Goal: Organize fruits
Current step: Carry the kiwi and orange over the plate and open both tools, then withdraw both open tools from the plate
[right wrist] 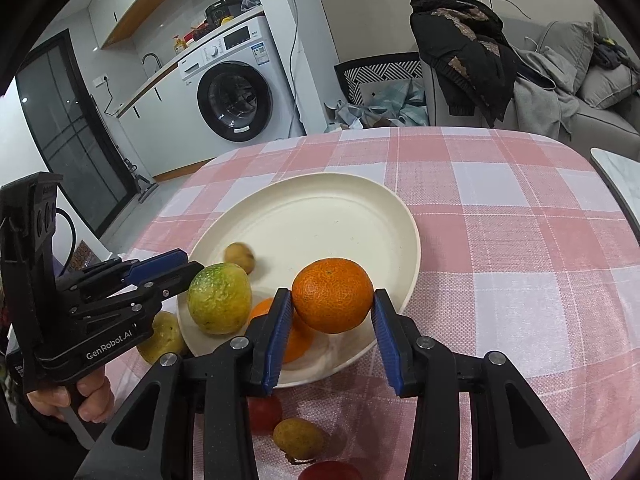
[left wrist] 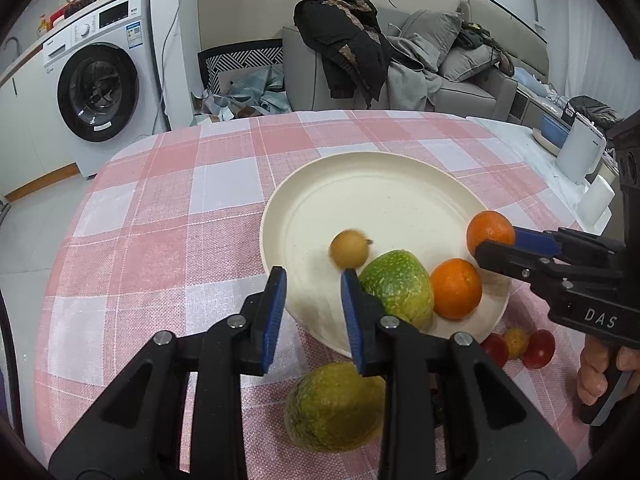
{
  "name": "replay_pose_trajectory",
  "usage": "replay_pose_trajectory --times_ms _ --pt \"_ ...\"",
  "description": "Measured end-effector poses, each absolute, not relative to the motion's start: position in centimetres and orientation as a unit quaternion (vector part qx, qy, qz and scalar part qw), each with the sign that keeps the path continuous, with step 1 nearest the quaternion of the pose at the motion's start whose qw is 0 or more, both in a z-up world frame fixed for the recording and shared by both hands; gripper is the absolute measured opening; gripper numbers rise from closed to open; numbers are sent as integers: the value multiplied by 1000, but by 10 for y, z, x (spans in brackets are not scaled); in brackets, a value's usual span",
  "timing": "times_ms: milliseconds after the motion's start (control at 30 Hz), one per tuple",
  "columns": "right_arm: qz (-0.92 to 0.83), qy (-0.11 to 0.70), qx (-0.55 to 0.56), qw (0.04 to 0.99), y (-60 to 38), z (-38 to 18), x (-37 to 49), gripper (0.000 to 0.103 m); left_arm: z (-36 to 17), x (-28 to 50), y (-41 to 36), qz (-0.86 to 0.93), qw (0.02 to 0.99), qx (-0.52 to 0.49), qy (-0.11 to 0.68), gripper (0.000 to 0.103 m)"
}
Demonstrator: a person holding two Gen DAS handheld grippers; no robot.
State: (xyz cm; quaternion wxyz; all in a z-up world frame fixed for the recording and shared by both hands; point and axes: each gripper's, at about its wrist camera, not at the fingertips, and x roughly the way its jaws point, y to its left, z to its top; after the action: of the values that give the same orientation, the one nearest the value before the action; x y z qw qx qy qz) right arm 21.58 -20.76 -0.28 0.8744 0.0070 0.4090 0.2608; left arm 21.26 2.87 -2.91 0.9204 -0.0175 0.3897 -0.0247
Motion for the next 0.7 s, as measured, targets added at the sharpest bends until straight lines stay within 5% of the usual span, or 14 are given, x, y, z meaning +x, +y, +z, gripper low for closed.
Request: replay_pose_trajectory --times_ms 233,333,400,700 --pt "246 386 19 889 -228 11 198 84 -16 189 40 -23 928 -41 370 86" --pt "238 387 30 890 -240 18 188 103 -7 171 43 -18 933 -37 358 91" --pt "223 377 18 899 -243 23 178 103 -2 159 45 -15 936 -36 351 103" --pt "205 384 -25 900 -253 19 148 103 4 107 36 3 943 -8 333 103"
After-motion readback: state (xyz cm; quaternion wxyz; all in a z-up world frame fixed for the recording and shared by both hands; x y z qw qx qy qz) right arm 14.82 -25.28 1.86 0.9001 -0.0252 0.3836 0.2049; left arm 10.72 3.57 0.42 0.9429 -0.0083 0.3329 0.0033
